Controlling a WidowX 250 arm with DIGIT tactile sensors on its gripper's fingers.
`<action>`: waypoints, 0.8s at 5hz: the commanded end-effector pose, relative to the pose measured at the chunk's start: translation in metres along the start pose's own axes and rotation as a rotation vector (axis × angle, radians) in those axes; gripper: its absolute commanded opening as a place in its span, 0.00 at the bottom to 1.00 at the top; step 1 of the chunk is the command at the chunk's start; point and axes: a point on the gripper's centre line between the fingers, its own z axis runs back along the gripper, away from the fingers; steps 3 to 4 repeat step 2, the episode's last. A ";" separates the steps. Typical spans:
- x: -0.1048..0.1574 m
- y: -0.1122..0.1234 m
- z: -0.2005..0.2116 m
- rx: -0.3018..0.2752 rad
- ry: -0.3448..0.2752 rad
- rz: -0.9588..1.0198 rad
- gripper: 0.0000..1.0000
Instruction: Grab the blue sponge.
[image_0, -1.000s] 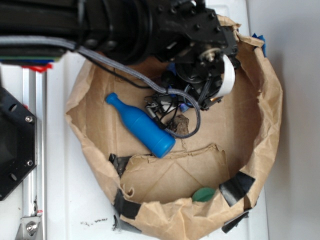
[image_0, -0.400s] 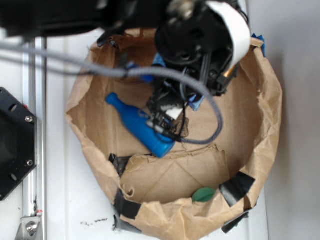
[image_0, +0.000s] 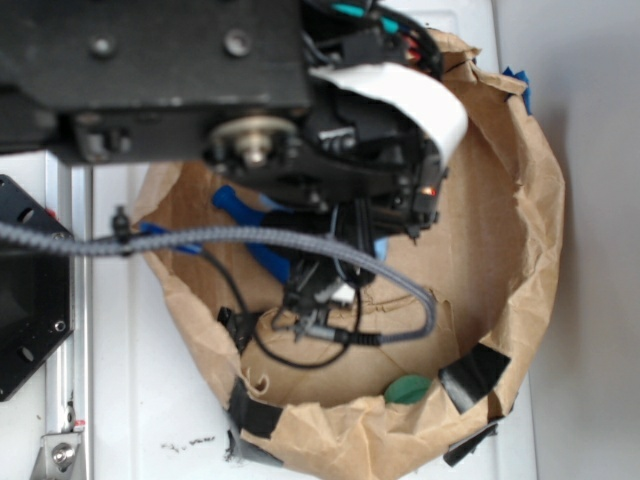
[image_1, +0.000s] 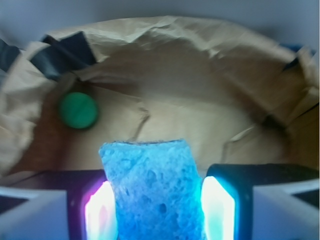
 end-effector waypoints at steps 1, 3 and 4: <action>0.009 -0.002 0.009 -0.033 0.031 0.138 0.00; 0.004 -0.003 0.007 -0.037 0.045 0.151 0.00; 0.004 -0.003 0.007 -0.037 0.045 0.151 0.00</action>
